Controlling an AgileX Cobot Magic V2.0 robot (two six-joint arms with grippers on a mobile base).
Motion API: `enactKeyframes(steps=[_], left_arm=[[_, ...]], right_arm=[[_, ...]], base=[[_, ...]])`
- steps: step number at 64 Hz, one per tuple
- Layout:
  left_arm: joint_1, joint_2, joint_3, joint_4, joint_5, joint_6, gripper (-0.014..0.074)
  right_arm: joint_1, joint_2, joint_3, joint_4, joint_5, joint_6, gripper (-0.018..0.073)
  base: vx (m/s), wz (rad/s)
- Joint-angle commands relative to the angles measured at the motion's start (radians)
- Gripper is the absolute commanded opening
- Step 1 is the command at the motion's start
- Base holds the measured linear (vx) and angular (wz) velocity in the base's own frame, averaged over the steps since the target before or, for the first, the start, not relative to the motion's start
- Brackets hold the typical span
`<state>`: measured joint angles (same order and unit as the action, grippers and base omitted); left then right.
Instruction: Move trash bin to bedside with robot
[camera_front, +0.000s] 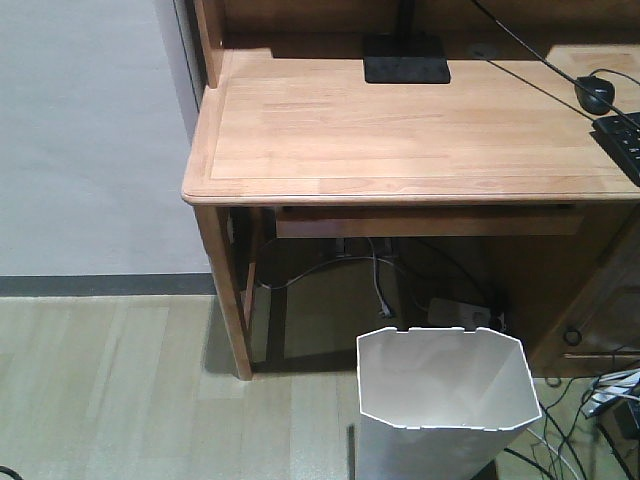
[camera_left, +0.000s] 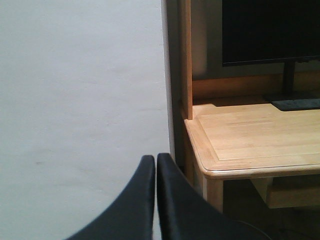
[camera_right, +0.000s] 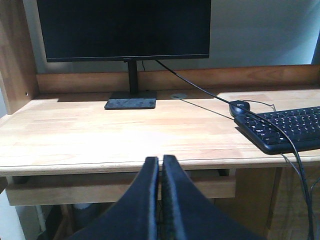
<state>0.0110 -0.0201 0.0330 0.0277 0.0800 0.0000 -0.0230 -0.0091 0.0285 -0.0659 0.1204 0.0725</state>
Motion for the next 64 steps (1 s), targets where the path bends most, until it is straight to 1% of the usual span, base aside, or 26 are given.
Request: enactKeyframes(steps=[1,54,57,64], left_arm=[[-0.006,-0.008,0.012,-0.009,-0.074,-0.014,-0.0006],[-0.006,-0.008,0.012,-0.009,-0.074,-0.014,-0.0006],[-0.006,-0.008,0.012,-0.009,-0.074,-0.014,-0.0006],[-0.006,-0.008,0.012,-0.009,-0.074,-0.014,-0.0006]], right_arm=[[-0.007,-0.011,0.001,-0.002,-0.075,-0.002,-0.0008],[-0.007,-0.011,0.001,-0.002,-0.075,-0.002,-0.0008],[-0.007,-0.011,0.001,-0.002,-0.096,-0.002,-0.0008],[-0.007,-0.011,-0.003,-0.002,-0.227,-0.002,-0.0008]], base=[[0.0,0.0],[0.0,0.0],[0.0,0.0],[0.0,0.0]])
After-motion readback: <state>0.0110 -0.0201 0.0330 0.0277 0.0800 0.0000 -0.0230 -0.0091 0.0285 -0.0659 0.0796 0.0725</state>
